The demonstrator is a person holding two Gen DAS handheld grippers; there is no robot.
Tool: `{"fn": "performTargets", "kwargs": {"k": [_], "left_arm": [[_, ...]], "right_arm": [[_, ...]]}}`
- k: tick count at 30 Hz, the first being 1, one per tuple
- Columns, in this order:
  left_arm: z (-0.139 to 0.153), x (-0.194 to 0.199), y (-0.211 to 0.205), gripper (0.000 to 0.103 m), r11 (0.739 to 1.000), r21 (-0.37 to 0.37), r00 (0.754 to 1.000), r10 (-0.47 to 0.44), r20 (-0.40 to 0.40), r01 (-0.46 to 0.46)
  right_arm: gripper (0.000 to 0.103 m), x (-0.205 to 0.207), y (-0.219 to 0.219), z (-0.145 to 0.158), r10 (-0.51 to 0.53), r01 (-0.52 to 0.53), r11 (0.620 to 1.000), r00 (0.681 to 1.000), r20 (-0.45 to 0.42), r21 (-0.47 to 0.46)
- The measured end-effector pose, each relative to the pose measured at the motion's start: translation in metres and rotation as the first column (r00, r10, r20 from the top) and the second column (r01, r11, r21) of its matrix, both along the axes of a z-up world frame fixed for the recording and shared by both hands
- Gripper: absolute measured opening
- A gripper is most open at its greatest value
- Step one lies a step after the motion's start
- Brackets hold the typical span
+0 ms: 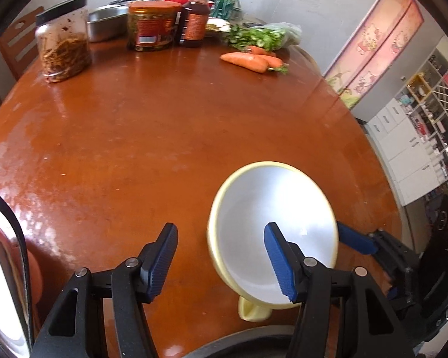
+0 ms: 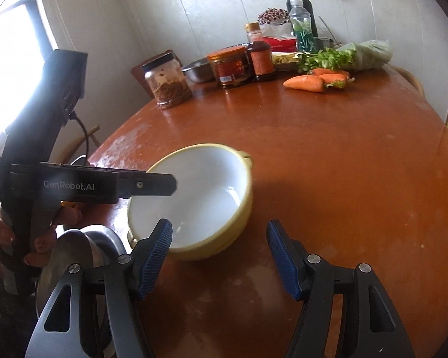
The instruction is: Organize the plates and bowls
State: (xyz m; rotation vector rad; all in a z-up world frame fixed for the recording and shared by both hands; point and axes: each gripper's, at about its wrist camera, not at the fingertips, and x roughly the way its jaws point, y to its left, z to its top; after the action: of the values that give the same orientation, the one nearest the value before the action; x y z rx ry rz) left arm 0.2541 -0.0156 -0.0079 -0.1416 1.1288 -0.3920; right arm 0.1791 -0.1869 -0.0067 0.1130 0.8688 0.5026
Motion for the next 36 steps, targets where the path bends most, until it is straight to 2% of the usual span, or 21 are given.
{"fn": "performTargets", "kwargs": {"k": [4, 5, 8, 13, 27, 36], "left_arm": [[-0.003, -0.002, -0.006, 0.054, 0.998, -0.045, 0.999, -0.042, -0.015, 0.041], [-0.003, -0.002, -0.007, 0.053, 0.999, -0.032, 0.999, -0.045, -0.016, 0.044], [-0.002, -0.003, -0.008, 0.053, 0.999, -0.028, 0.999, -0.047, -0.007, 0.047], [0.004, -0.004, -0.001, 0.053, 0.997, -0.064, 0.999, -0.033, 0.003, 0.033], [0.047, -0.032, 0.019, 0.052, 0.997, -0.074, 0.994, 0.012, 0.107, -0.004], [0.059, -0.051, 0.025, 0.052, 0.997, -0.083, 0.989, 0.021, 0.145, -0.009]], "right_arm": [[0.062, -0.003, 0.01, 0.0, 0.007, -0.007, 1.0, 1.0, 0.011, -0.009], [0.062, -0.004, 0.011, 0.001, 0.007, -0.007, 1.0, 1.0, 0.013, -0.015], [0.062, -0.003, 0.016, 0.003, -0.009, 0.01, 0.999, 1.0, 0.025, -0.039], [0.062, 0.001, 0.019, 0.011, -0.022, 0.024, 0.999, 0.999, 0.041, -0.048], [0.062, -0.009, 0.035, 0.044, -0.004, 0.01, 0.999, 0.993, 0.118, -0.052], [0.062, -0.029, 0.042, 0.06, 0.007, 0.002, 0.998, 0.987, 0.159, -0.057]]}}
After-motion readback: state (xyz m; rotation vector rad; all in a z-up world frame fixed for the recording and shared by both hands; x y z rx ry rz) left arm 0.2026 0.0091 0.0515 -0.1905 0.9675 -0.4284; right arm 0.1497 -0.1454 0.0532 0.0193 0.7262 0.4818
